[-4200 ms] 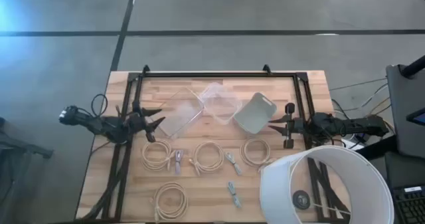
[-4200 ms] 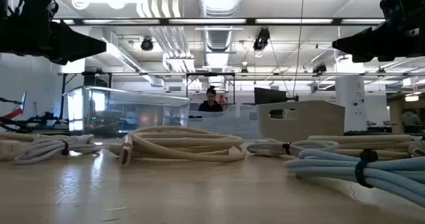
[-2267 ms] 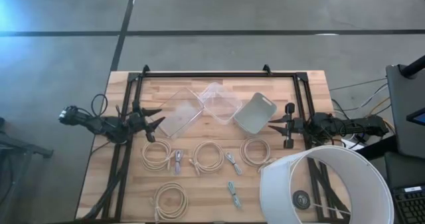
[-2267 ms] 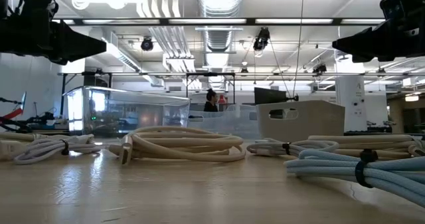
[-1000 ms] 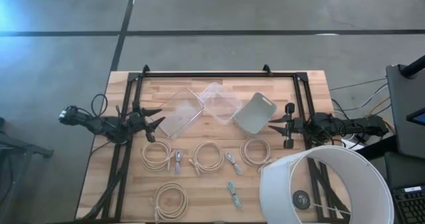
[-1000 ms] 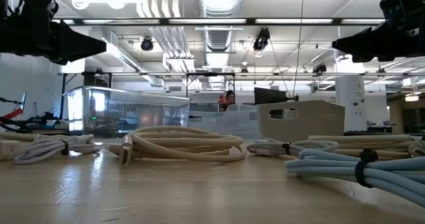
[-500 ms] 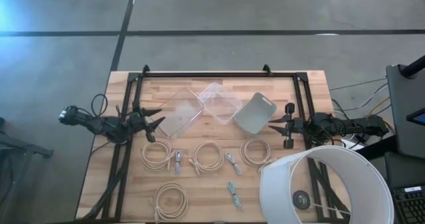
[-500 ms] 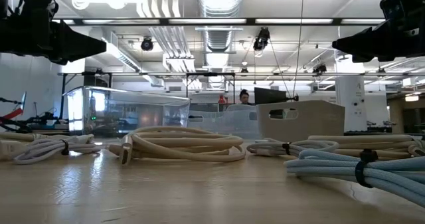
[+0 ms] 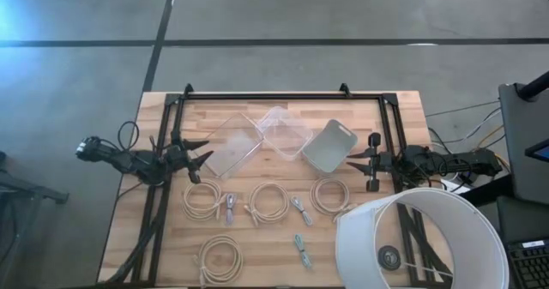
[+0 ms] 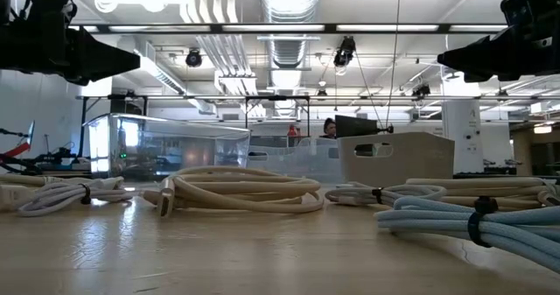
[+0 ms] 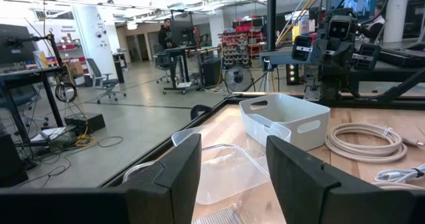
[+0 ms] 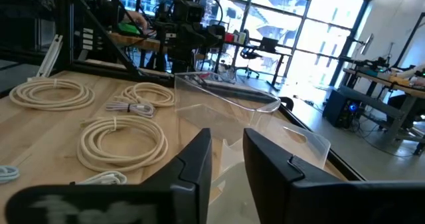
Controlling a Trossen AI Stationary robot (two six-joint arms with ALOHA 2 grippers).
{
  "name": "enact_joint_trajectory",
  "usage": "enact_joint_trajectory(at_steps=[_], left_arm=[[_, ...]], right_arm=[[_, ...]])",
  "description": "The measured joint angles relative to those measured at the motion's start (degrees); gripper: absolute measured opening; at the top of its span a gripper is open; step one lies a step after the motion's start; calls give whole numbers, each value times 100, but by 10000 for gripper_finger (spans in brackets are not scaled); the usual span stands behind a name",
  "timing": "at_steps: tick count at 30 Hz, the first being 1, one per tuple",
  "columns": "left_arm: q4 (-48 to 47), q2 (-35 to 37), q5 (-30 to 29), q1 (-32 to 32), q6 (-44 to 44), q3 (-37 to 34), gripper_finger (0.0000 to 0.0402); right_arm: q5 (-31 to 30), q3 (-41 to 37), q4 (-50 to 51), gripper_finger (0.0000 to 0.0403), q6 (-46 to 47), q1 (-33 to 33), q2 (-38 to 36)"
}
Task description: Pick & Place USB Port
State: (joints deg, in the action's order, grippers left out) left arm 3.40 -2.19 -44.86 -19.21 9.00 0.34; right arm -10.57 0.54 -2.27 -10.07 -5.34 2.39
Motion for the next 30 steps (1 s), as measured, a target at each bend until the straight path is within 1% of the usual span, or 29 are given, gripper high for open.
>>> enact_joint_trajectory(at_steps=[4,16,30], left_arm=[[-1,1,0,0,2,0,175],[-2,0,2,0,2,0,175],[-2,1,1,-2,2,0,175]], right_arm=[[0,0,0,86,0,1,1],[0,2,0,68,0,0,0],[2,2,0,86,0,0,0]])
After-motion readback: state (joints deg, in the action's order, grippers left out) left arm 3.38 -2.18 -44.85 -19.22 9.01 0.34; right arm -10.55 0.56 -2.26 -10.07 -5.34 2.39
